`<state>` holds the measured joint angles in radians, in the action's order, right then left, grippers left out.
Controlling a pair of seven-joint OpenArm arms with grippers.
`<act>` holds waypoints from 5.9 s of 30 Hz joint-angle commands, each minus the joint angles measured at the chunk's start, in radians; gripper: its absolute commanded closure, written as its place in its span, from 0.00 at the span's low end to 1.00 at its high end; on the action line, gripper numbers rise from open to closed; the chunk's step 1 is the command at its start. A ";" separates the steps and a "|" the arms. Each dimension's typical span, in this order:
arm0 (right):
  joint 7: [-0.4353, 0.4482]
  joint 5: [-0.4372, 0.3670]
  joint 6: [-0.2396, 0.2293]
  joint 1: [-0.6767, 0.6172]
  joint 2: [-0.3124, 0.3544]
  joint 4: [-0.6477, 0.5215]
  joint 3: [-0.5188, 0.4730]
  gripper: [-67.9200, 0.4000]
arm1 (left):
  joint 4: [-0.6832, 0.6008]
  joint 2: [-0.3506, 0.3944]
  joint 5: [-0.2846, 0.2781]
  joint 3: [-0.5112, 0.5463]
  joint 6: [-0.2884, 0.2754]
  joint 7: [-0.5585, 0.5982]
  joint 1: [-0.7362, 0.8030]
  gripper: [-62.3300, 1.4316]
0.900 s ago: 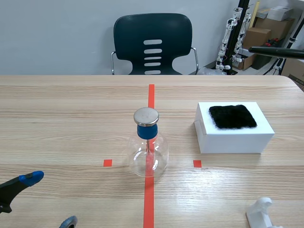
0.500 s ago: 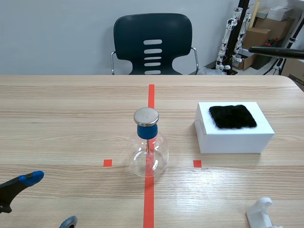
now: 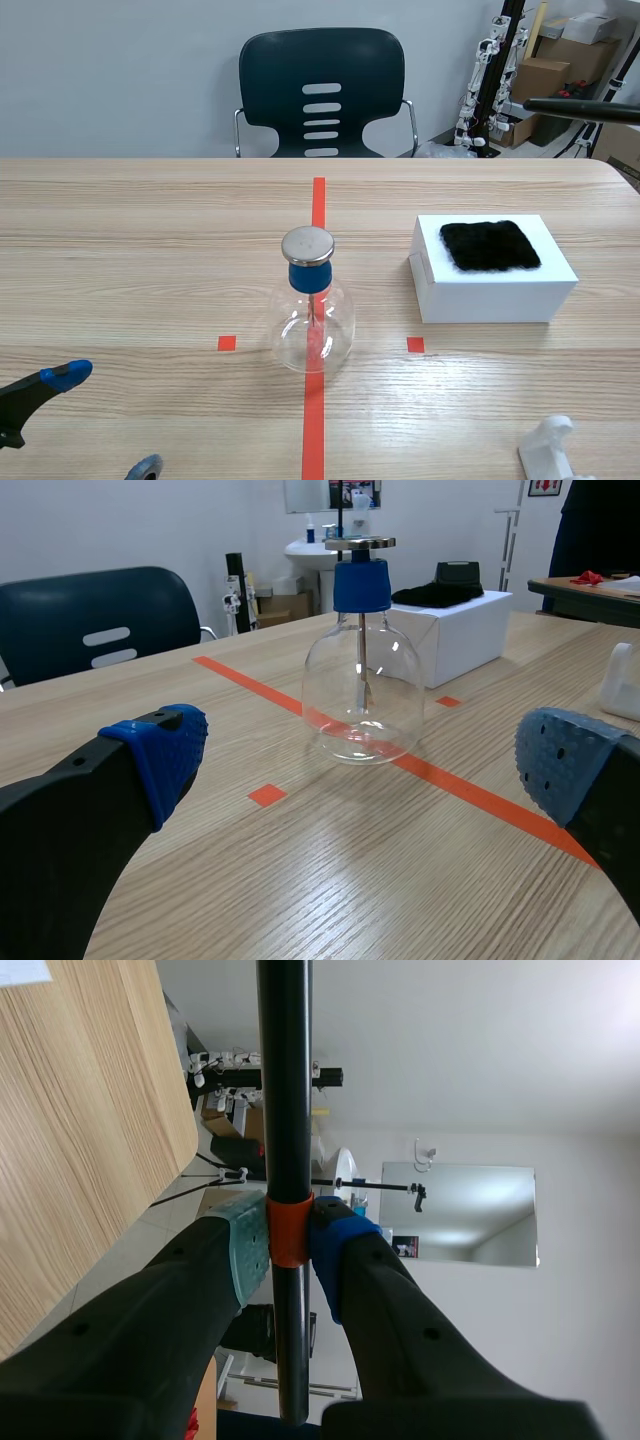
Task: Do the electroscope experiment. put the rod down on the box
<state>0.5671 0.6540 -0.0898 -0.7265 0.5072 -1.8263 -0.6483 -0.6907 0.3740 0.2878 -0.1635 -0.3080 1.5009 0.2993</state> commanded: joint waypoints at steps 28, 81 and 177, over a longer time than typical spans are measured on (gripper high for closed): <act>-0.003 -0.011 0.014 0.006 0.013 -0.007 -0.014 0.98 | -0.013 0.006 -0.006 0.005 -0.001 0.018 -0.003 0.00; -0.003 -0.012 0.010 0.006 0.013 -0.007 -0.014 0.98 | -0.013 0.006 -0.006 0.005 -0.001 0.018 -0.003 0.00; -0.889 -0.021 -0.656 0.282 0.030 0.037 1.084 0.98 | -0.013 0.006 -0.006 0.005 -0.001 0.018 -0.003 0.00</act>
<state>-0.3222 0.6361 -0.7380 -0.4576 0.5240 -1.7916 0.4313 -0.6907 0.3740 0.2878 -0.1635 -0.3080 1.5005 0.2993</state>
